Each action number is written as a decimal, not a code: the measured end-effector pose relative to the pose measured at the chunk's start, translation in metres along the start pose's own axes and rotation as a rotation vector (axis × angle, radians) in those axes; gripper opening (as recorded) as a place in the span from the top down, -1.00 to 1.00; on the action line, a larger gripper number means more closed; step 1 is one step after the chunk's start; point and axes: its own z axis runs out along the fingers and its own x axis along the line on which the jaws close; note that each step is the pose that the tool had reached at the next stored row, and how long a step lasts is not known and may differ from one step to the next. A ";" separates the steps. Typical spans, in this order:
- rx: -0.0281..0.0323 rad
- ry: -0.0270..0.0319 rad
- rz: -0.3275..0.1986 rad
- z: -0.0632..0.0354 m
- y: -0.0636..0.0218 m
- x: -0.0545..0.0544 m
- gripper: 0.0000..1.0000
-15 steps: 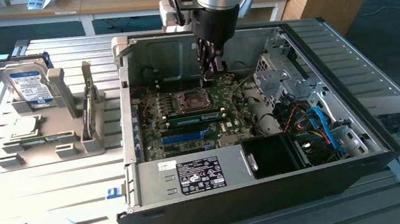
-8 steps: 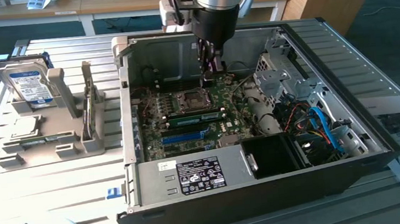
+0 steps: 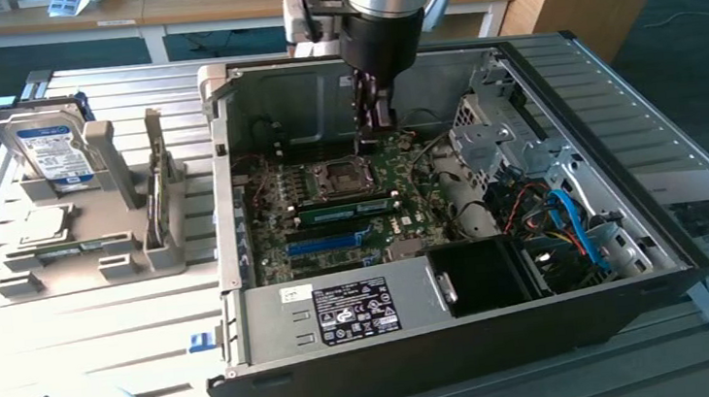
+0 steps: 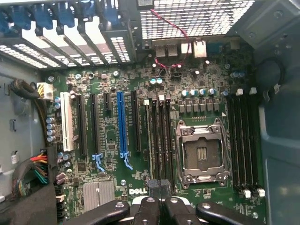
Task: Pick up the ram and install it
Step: 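Press down the ram until it locks into place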
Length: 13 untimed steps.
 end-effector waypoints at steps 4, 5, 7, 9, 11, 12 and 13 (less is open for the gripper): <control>-0.0004 -0.0013 0.046 0.0001 0.0000 0.000 0.80; -0.0005 -0.0017 0.057 0.0001 0.0000 0.000 0.80; -0.0011 -0.0036 0.127 0.0001 0.0000 0.000 0.80; -0.0013 -0.0042 0.145 0.0002 0.0000 0.000 0.80; -0.0014 -0.0047 0.164 0.0002 0.0000 0.000 0.80; -0.0015 -0.0050 0.173 0.0002 0.0000 0.000 0.80; -0.0016 -0.0052 0.182 0.0002 0.0000 0.000 0.80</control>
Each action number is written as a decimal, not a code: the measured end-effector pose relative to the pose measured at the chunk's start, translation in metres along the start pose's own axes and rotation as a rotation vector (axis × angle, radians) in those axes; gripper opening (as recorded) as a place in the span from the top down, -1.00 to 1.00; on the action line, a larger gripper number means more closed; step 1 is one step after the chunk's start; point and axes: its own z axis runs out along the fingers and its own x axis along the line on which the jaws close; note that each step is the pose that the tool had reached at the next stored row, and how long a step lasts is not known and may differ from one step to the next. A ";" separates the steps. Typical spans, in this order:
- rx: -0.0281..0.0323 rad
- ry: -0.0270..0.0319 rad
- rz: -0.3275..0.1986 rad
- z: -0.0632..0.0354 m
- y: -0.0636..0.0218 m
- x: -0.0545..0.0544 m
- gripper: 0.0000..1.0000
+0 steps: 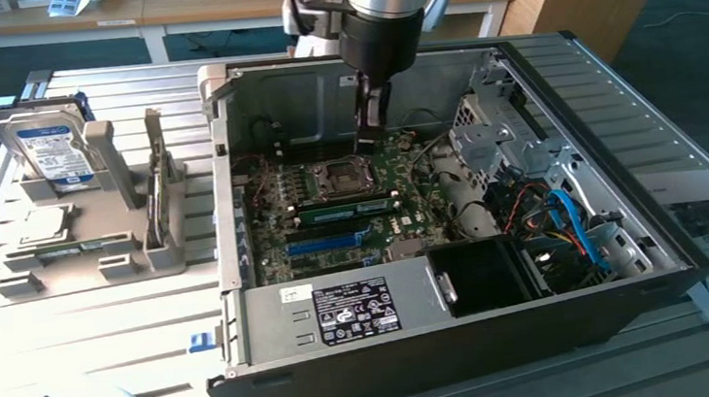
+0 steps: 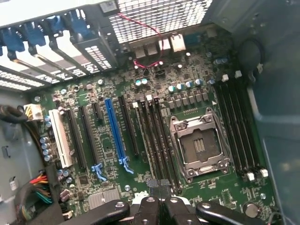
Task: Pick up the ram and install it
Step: 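Press down the ram until it locks into place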
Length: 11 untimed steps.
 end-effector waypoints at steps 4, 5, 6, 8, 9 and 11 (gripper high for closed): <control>-0.0003 -0.0009 0.034 0.0000 0.0001 0.000 0.80; -0.0004 -0.0011 0.042 0.0000 0.0001 0.000 0.80; -0.0004 -0.0014 0.049 0.0000 0.0002 0.000 0.80; -0.0006 -0.0019 0.065 0.0000 0.0004 0.000 0.80; -0.0006 -0.0021 0.073 0.0000 0.0004 0.000 0.80; -0.0007 -0.0026 0.090 0.0001 0.0006 0.000 0.80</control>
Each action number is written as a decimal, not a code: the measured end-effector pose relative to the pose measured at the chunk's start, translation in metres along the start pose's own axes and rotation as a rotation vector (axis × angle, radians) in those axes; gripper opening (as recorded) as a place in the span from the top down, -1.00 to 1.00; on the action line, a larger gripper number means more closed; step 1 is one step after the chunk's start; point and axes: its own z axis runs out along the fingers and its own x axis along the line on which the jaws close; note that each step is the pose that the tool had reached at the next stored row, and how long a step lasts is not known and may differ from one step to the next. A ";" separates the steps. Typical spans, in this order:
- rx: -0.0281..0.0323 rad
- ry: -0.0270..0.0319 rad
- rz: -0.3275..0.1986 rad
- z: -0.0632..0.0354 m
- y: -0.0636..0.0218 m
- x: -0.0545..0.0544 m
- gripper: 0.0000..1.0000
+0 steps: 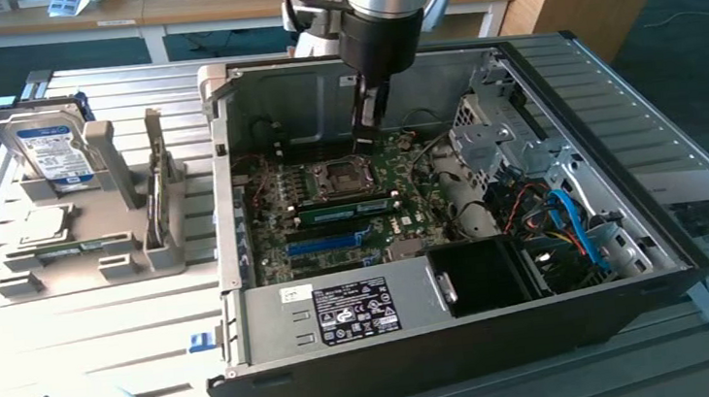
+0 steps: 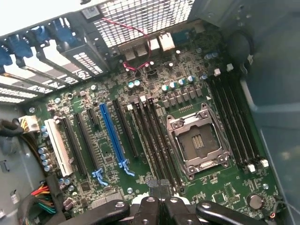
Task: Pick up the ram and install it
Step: 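Press down the ram until it locks into place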
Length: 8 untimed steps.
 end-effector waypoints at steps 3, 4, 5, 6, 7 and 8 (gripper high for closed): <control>0.0000 -0.0028 0.087 0.0002 0.0007 0.000 0.80; 0.0001 -0.0031 0.096 0.0002 0.0007 0.000 0.80; 0.0001 -0.0035 0.105 0.0002 0.0008 0.000 0.80; 0.0001 -0.0037 0.115 0.0002 0.0008 0.000 0.80; 0.0001 -0.0040 0.125 0.0003 0.0009 0.000 0.80; 0.0001 -0.0044 0.135 0.0003 0.0009 0.000 0.80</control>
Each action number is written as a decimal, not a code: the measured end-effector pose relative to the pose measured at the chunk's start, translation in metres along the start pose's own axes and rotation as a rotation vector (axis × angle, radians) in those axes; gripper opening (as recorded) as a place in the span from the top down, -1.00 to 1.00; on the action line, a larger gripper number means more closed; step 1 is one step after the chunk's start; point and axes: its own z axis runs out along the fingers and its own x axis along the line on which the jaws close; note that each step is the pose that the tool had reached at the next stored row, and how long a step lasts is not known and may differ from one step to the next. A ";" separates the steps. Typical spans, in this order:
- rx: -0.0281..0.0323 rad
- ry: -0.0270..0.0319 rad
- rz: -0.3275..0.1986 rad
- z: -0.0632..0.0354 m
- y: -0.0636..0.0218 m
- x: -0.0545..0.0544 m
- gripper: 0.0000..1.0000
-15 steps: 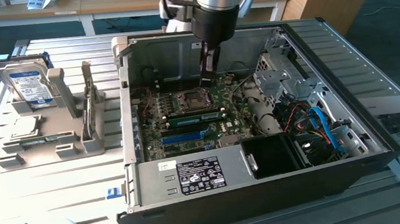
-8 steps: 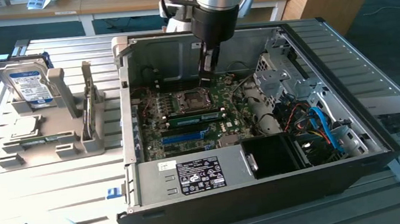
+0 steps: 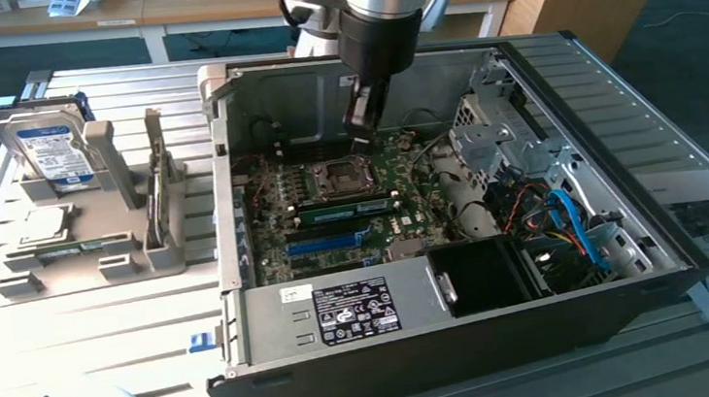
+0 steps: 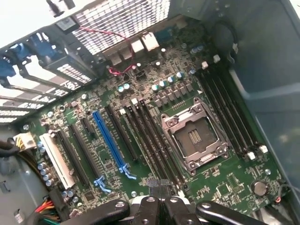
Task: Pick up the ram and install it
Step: 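Press down the ram until it locks into place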
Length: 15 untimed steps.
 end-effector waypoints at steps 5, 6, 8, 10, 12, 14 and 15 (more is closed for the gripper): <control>0.0001 -0.0017 0.051 0.0002 0.0002 0.000 0.80; 0.0001 -0.0020 0.061 0.0002 0.0002 0.000 0.80; 0.0001 -0.0027 0.083 0.0004 0.0002 0.000 0.80; 0.0000 -0.0033 0.103 0.0005 0.0002 0.000 0.80; 0.0000 -0.0039 0.125 0.0006 0.0002 0.000 0.80; -0.0001 -0.0047 0.149 0.0007 0.0002 0.000 0.80; -0.0001 -0.0051 0.160 0.0008 0.0002 0.000 0.80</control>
